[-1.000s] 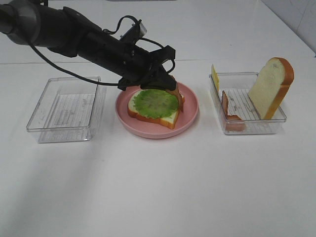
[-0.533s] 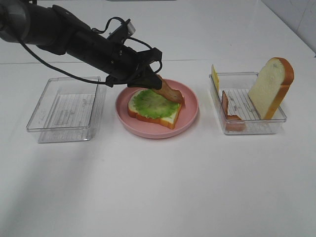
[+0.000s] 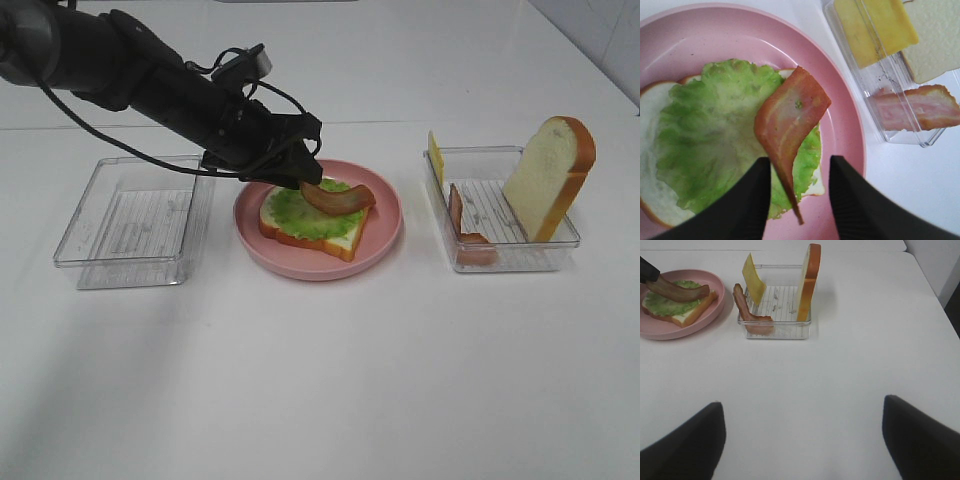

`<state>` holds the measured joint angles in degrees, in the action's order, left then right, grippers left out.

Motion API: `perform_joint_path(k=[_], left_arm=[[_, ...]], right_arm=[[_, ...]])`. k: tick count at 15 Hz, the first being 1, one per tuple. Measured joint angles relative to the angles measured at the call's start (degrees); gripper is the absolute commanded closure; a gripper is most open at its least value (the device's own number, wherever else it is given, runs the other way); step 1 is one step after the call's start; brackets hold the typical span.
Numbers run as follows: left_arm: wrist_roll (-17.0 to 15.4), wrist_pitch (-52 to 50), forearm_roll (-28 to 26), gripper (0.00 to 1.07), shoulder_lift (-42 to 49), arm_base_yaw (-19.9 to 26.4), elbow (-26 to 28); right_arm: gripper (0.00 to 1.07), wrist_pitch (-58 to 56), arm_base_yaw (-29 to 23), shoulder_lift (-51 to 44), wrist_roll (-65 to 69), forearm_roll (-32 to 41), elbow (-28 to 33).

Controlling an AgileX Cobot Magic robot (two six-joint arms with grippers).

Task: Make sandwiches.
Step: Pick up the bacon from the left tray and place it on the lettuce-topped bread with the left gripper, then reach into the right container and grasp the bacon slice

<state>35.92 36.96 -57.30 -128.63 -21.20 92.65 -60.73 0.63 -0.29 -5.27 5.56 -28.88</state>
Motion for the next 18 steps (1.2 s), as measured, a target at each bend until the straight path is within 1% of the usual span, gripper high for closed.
perform_joint_path(k=[1, 3, 4, 6, 7, 8, 10, 12, 13, 15, 17, 18], left_arm=[[-0.2, -0.2, 0.1, 0.42, 0.0, 0.0, 0.0], [-1.1, -1.8, 0.9, 0.34, 0.0, 0.0, 0.0], [-1.1, -2.3, 1.4, 0.32, 0.1, 0.0, 0.0], [-1.4, -4.1, 6.0, 0.32, 1.1, 0.0, 0.0], [-2.2, -4.5, 8.8, 0.32, 2.2, 0.0, 0.0], [-3.9, -4.6, 11.6, 0.32, 3.1, 0.0, 0.0], [-9.6, -3.7, 17.7, 0.31, 4.8, 0.0, 0.0], [-17.6, 0.2, 25.4, 0.31, 7.6, 0.0, 0.0], [-21.0, 3.2, 29.9, 0.31, 9.3, 0.0, 0.0], [-27.5, 11.8, 38.0, 0.31, 13.9, 0.0, 0.0], [-34.4, 22.8, 43.7, 0.31, 18.9, 0.0, 0.1], [-37.1, 28.4, 45.4, 0.31, 21.7, 0.0, 0.1]], right_arm=[[0.27, 0.0, 0.0, 0.0, 0.0, 0.0, 0.0], [0.27, 0.0, 0.0, 0.0, 0.0, 0.0, 0.0], [0.27, 0.0, 0.0, 0.0, 0.0, 0.0, 0.0], [0.27, 0.0, 0.0, 0.0, 0.0, 0.0, 0.0], [0.27, 0.0, 0.0, 0.0, 0.0, 0.0, 0.0], [0.27, 0.0, 0.0, 0.0, 0.0, 0.0, 0.0], [0.27, 0.0, 0.0, 0.0, 0.0, 0.0, 0.0], [0.27, 0.0, 0.0, 0.0, 0.0, 0.0, 0.0], [0.27, 0.0, 0.0, 0.0, 0.0, 0.0, 0.0], [0.27, 0.0, 0.0, 0.0, 0.0, 0.0, 0.0], [0.27, 0.0, 0.0, 0.0, 0.0, 0.0, 0.0], [0.27, 0.0, 0.0, 0.0, 0.0, 0.0, 0.0]])
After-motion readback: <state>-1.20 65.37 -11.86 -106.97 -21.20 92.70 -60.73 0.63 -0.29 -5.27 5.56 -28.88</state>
